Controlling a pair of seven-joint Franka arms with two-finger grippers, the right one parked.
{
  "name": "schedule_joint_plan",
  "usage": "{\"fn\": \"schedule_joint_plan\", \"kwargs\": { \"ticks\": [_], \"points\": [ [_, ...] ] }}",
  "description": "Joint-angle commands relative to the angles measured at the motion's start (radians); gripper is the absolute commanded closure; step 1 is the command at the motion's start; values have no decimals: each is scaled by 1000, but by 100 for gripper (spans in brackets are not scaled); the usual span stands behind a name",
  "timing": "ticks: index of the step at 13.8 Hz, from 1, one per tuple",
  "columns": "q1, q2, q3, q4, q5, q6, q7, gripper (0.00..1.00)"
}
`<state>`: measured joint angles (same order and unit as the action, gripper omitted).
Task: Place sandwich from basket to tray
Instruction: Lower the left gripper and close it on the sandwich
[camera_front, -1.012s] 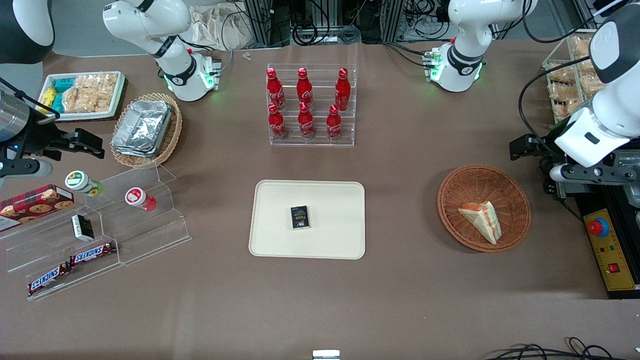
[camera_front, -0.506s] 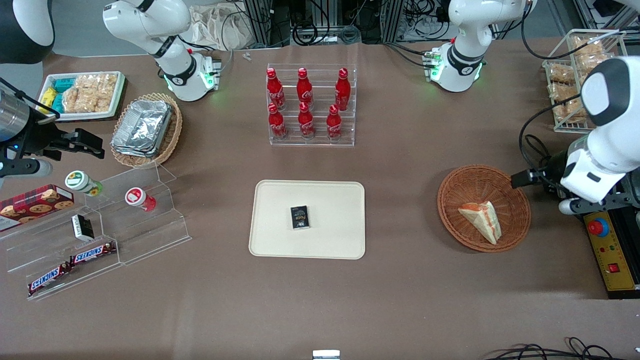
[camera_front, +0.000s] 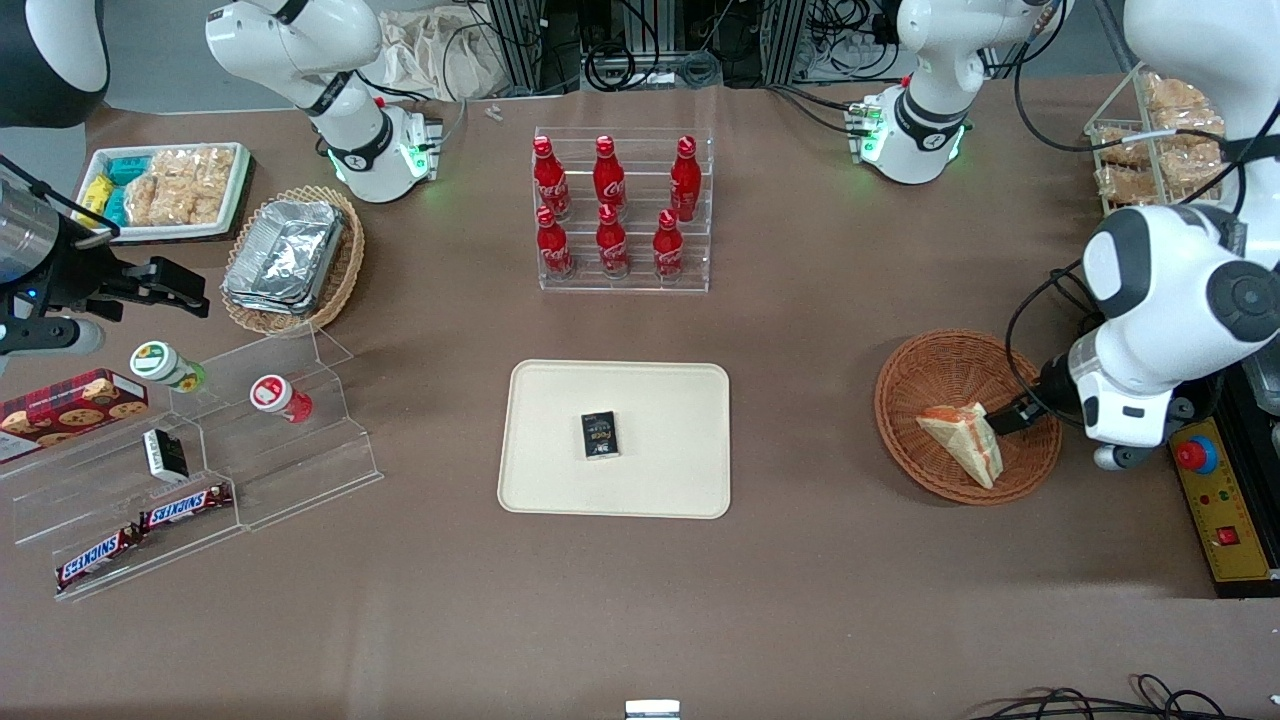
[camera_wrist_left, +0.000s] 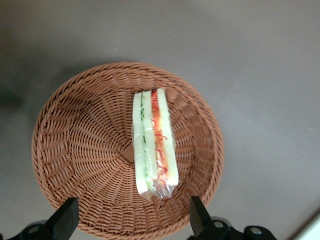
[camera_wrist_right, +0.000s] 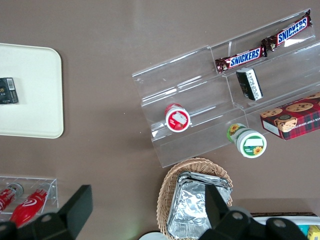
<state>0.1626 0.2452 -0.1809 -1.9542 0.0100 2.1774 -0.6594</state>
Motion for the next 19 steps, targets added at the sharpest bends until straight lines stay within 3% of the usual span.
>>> {"fn": "schedule_joint_plan", "kwargs": {
  "ticks": [1, 4, 17, 18, 19],
  "points": [
    [-6, 51, -5, 3, 56, 25, -132, 0],
    [-9, 83, -8, 1, 79, 67, -201, 0],
    [-23, 177, -6, -5, 104, 137, -204, 0],
    [-23, 177, -6, -6, 104, 146, -204, 18],
    [-23, 171, -8, -11, 104, 144, -204, 65]
  ]
}}
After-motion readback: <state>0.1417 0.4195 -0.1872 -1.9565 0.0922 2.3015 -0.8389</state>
